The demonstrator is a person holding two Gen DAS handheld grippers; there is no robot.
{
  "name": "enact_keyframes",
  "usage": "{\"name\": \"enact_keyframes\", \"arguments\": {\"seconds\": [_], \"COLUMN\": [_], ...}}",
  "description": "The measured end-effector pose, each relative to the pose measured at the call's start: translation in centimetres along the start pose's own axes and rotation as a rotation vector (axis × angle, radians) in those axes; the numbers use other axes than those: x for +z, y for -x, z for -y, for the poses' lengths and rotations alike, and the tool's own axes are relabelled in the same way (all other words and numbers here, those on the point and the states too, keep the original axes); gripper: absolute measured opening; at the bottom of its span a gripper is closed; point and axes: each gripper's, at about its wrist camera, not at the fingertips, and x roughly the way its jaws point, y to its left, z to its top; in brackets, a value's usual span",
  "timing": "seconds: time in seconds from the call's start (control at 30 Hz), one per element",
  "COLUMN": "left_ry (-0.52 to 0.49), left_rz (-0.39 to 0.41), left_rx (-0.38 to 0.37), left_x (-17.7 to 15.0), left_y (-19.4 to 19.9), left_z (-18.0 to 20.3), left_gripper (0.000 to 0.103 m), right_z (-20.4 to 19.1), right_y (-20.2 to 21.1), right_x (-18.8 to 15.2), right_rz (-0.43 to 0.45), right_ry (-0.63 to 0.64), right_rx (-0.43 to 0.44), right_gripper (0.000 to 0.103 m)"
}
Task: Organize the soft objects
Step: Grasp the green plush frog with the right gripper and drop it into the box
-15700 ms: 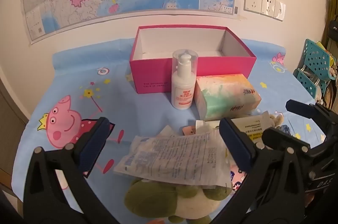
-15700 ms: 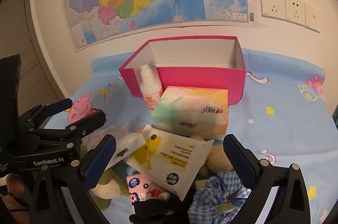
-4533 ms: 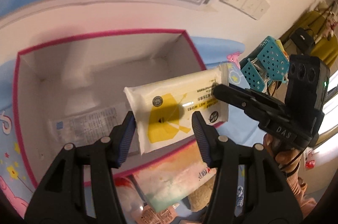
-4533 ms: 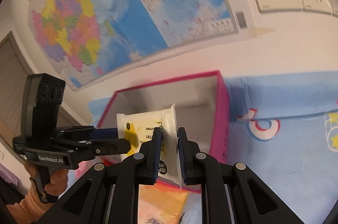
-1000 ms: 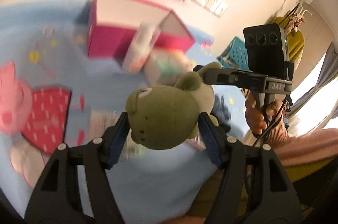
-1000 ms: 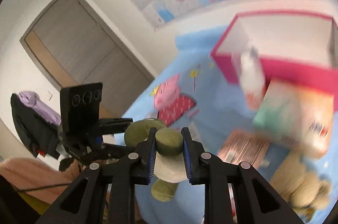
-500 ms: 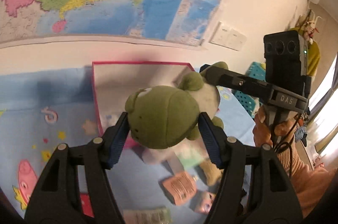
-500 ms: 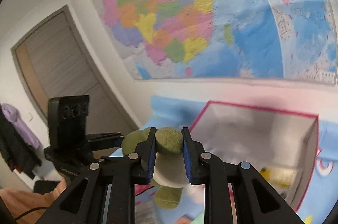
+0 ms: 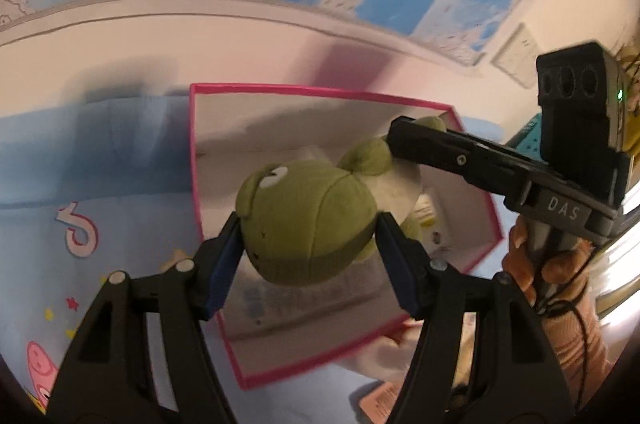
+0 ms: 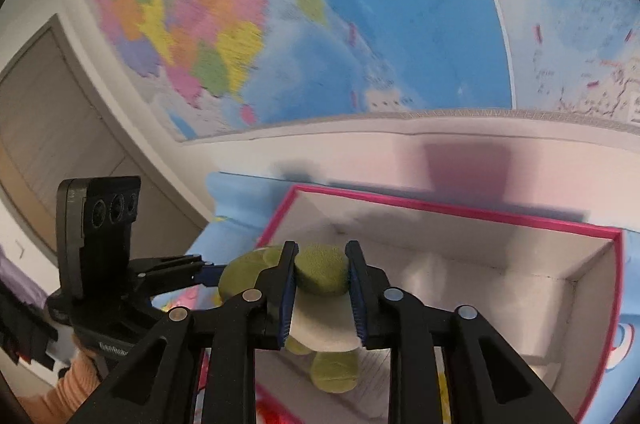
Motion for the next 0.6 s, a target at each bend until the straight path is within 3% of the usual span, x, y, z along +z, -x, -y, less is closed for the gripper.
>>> {"name": "enact_keyframes", "arguments": {"seconds": [0.17,0.3,0.47,0.6], "left_ry": [0.020,0.026,0.024,-0.056], "left_rz": [0.026,0.067,0.125,0.195], "left_rx": [0.054,0.102,0.093,0.053], "left_x": [0.5,0.4,-0.8,-3.2], "left_y": [-0.4,0.5,2.6,5.5], "left_z": [0.6,0.5,0.7,2.7], "left_gripper": [0.067,0.067,0.067,0.067], "right_z": [1.0,1.2,0.7,-0.4], "right_y": [-0.6,0.5,3.4,7.4], "right_x": [0.3,-0.1,-2.0,-4.2], "right_rz": [-0.025,-0.018,-0.013,0.020], "right_ry": [-0.051,-0.047,-0.026,0.013], "right_rx": [-0.064,-0.078,-0.042,0.015], "right_gripper": [0.052,0.053,0.053,0.053]}}
